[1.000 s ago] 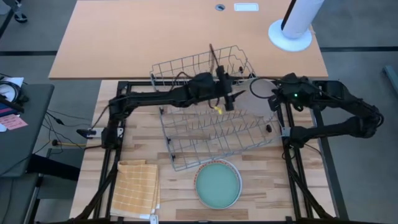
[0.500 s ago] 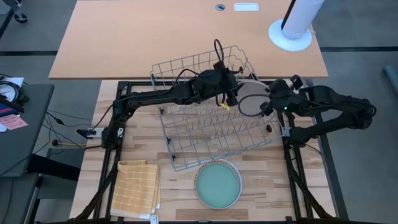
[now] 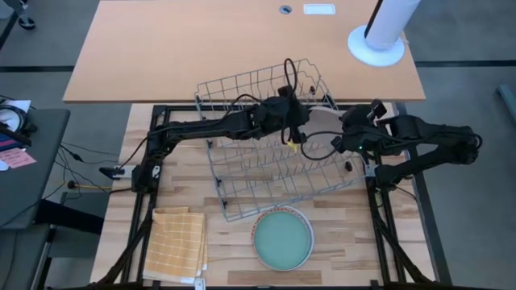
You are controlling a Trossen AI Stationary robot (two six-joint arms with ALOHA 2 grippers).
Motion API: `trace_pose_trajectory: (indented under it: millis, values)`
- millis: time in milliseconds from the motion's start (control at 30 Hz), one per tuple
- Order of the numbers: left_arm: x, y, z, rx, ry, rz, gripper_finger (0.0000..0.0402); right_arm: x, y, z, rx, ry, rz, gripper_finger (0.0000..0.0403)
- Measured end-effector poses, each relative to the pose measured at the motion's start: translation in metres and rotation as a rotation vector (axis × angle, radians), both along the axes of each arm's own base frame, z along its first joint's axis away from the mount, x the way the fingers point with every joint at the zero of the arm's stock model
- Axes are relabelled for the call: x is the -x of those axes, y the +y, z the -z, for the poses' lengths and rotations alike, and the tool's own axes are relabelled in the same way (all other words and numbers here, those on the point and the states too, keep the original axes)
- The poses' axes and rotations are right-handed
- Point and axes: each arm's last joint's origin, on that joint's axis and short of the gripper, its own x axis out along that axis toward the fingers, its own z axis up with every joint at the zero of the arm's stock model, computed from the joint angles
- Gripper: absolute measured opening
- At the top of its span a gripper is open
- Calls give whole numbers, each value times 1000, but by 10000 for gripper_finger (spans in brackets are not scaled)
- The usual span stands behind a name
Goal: Sort dishes
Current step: Put the light brown plate in the dish rack
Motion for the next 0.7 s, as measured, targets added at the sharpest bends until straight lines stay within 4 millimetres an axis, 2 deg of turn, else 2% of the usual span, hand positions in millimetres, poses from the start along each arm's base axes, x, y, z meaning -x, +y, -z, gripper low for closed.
trace_pose_trajectory:
  millis: [100, 233, 367, 500, 600, 700]
  values:
    - [0, 0, 0, -11, 7, 2, 12, 1, 3, 1, -26, 18, -26, 38]
    - [-1, -1, -2, -60, 14, 13, 5, 8, 6, 0, -60, 57, -42, 92]
    - [-2, -6, -7, -156, 11, 21, 3, 25, 5, -12, -110, 0, 48, 154]
    - [-4, -18, -15, -323, 25, 49, 2, 44, 4, -23, -168, -80, 16, 209]
    - [-5, -25, -22, -469, 39, 83, 2, 62, 3, -33, -186, -152, 3, 234]
    - [-5, -27, -26, -604, 54, 136, 1, 82, 4, -42, -197, -220, -33, 239]
